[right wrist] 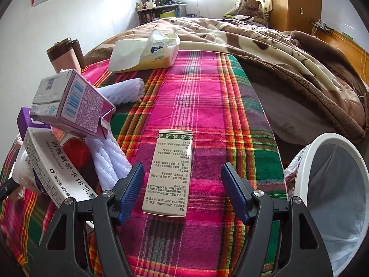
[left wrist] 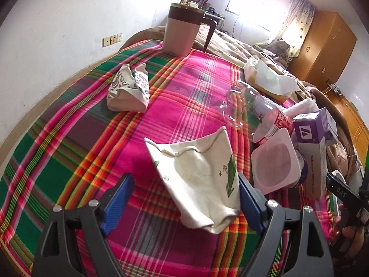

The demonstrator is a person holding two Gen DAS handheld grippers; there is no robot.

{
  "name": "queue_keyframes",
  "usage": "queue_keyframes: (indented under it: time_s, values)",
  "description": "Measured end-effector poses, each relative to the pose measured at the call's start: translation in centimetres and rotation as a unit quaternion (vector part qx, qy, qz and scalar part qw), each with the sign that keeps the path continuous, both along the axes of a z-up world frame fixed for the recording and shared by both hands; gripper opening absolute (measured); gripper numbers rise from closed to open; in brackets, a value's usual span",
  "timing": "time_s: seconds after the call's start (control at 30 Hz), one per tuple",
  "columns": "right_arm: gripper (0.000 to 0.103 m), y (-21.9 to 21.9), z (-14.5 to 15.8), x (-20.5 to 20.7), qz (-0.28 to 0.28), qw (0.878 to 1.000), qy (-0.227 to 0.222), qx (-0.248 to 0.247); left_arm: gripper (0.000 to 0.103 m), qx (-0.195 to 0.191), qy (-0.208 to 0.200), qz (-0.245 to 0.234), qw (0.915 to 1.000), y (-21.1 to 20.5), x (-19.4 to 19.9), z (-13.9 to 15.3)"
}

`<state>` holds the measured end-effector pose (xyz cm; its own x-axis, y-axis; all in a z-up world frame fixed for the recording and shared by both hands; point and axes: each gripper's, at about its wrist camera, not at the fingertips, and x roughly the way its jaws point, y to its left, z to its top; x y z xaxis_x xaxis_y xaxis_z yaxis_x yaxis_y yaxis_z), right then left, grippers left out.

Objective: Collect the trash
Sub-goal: 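Move both tools back over the bed toward the remaining trash, then grasp the crumpled white paper bag with the left tool while the right tool grasps the medicine box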

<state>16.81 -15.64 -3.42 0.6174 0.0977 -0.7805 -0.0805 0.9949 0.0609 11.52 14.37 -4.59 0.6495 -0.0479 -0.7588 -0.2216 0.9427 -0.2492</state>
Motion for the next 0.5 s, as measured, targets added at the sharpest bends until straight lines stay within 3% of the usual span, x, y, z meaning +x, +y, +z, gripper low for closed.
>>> queue_keyframes:
  time_s: [0.1, 0.17, 0.23, 0.37, 0.5]
  values:
    - [0.069, 0.1, 0.1, -0.1, 0.000, 1.000, -0.003, -0.004, 0.076, -0.004, 0.000, -0.008, 1.0000, -0.3, 0.2, 0.1]
    - [0.055, 0.1, 0.2, -0.1, 0.000, 1.000, -0.004, -0.004, 0.066, -0.006, 0.000, -0.014, 0.9999, -0.5, 0.3, 0.2]
    - [0.050, 0.0, 0.2, -0.2, -0.002, 1.000, -0.002, -0.004, 0.054, -0.012, 0.001, -0.021, 0.9997, -0.7, 0.4, 0.2]
    - [0.032, -0.1, 0.2, -0.5, -0.003, 1.000, -0.004, 0.004, 0.047, -0.012, -0.004, -0.027, 0.9996, -1.2, 0.2, 0.5]
    - [0.032, -0.2, 0.7, -1.0, -0.004, 1.000, -0.019, 0.009, 0.046, -0.008, -0.017, -0.029, 0.9994, -1.6, -0.3, 1.3]
